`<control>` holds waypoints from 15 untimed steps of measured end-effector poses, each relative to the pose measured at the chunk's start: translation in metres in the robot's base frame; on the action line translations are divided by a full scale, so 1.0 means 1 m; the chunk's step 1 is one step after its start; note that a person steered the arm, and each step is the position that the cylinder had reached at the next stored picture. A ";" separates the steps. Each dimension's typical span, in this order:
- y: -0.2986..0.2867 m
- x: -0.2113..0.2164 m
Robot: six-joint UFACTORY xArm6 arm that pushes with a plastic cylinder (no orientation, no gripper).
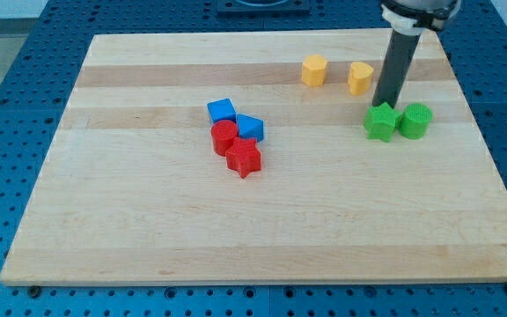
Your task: Move the red blocks into the green blocks
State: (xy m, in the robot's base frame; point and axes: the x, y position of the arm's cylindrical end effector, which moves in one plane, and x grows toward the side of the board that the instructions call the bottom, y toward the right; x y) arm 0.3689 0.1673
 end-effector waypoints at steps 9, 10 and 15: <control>-0.245 0.096; -0.229 0.156; -0.058 0.079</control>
State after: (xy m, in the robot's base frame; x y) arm 0.4477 0.1094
